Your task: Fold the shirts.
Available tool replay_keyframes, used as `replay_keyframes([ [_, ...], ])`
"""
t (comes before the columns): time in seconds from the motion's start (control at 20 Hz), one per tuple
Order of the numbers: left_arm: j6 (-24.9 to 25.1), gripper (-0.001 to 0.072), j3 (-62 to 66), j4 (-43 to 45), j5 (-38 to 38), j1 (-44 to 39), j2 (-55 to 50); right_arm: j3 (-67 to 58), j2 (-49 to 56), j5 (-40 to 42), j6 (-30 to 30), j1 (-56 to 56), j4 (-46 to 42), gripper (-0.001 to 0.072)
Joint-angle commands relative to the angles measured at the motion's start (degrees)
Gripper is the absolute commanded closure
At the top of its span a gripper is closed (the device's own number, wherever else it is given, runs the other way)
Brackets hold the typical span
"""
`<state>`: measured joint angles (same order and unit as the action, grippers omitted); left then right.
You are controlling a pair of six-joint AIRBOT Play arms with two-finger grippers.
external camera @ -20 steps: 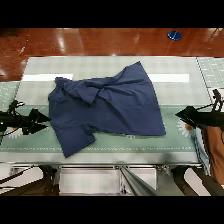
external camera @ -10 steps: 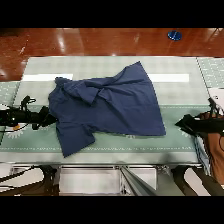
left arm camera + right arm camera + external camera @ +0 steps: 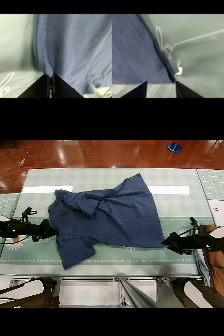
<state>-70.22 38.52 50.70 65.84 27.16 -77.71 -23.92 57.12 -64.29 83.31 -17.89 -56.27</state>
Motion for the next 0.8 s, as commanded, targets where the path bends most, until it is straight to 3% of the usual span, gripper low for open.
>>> replay_keyframes([
  [0.0,0.11,0.0691,0.04,-0.2,0.2,-0.04,0.04,-0.28,5.46,8.07,0.0,5.75,5.86,0.0306],
  [0.05,0.11,0.0691,0.04,-0.17,0.17,-0.04,0.04,-1.25,6.88,10.4,0.0,7.19,7.37,0.0309],
  [0.1,0.11,0.0691,0.04,-0.2,0.17,-0.04,0.04,-2.84,8.44,12.0,-0.02,8.55,8.5,0.0361],
  [0.2,0.11,0.0691,0.09,-0.2,0.17,-0.04,0.04,-6.78,11.61,13.31,-1.7,11.34,9.94,0.0602],
  [0.25,0.15,0.0691,0.48,-0.2,0.22,-0.04,0.22,-9.35,12.96,12.35,-4.42,12.76,11.06,0.0689],
  [0.45,-1.86,0.0691,7.96,-2.36,3.76,0.09,6.45,-29.22,12.04,3.17,-4.68,14.88,6.36,0.069],
  [0.6,-2.51,0.0692,20.24,-11.39,6.34,0.07,13.16,-51.89,9.7,-1.66,-0.39,14.6,-2.97,0.069],
  [0.75,-4.92,0.0692,35.67,-18.16,4.0,0.07,19.8,-73.2,7.15,-4.74,2.23,14.6,-9.4,0.069],
])
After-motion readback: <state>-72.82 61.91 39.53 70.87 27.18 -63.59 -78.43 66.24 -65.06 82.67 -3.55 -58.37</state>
